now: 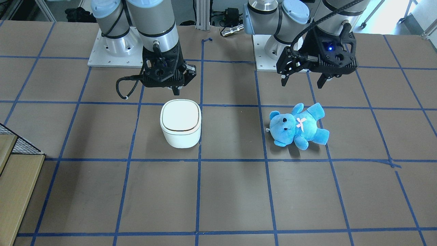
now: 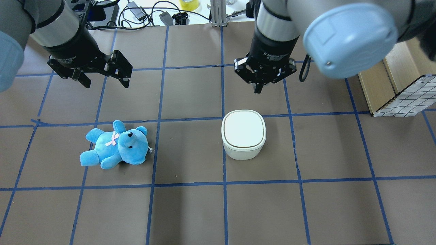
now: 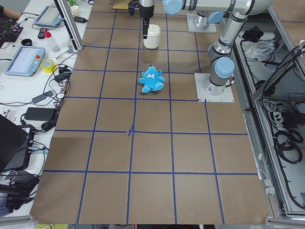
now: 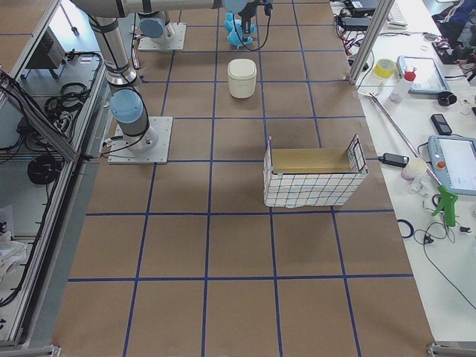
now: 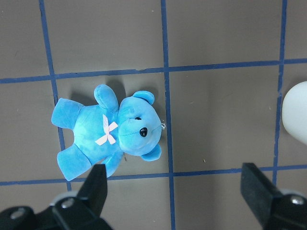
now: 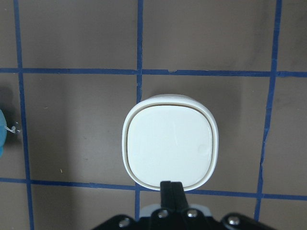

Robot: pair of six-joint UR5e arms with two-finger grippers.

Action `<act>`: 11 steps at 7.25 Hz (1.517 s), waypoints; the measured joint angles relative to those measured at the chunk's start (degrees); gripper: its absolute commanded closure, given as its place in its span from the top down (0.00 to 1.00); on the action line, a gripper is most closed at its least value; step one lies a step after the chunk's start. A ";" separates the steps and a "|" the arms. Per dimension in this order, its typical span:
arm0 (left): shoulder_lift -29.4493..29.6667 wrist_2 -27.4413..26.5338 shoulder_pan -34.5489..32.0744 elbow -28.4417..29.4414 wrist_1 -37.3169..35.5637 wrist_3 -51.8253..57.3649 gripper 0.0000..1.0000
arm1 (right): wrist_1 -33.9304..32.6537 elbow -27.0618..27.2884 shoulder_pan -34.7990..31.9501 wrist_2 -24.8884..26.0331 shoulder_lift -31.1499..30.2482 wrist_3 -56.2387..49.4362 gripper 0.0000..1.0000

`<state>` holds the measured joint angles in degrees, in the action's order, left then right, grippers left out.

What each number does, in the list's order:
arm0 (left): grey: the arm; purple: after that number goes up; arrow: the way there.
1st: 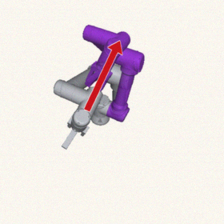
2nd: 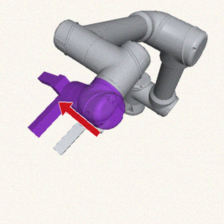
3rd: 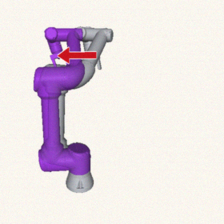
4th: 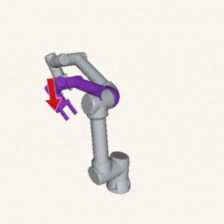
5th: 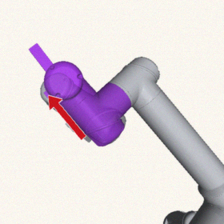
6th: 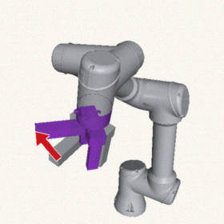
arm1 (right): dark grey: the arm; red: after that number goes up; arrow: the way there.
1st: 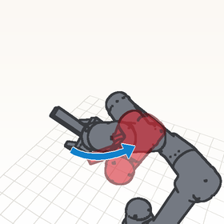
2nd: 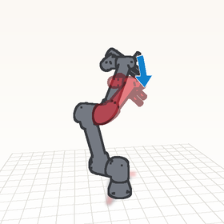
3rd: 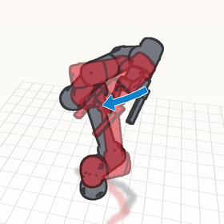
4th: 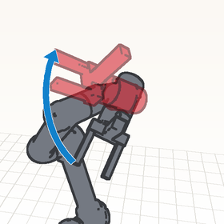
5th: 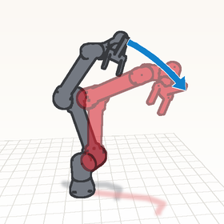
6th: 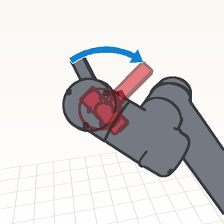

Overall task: Open trash can with right arm
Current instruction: 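Lower the right gripper onto the trash can lid's edge and grip it, then lift the lid edge with the right gripper, swinging the lid upright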

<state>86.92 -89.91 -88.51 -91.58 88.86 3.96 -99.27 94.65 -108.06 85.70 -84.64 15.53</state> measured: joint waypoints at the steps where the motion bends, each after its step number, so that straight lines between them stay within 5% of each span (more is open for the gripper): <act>1: 0.00 0.00 0.00 0.00 0.00 0.00 1.00 | -1.67 3.09 -0.26 0.85 0.58 0.11 0.00; 11: 0.00 0.00 0.00 0.00 0.00 0.00 1.00 | -6.24 8.76 0.41 2.99 5.38 0.90 0.00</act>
<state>86.92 -89.91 -88.50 -91.58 88.86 3.95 -105.51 103.41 -107.65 88.69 -79.26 16.43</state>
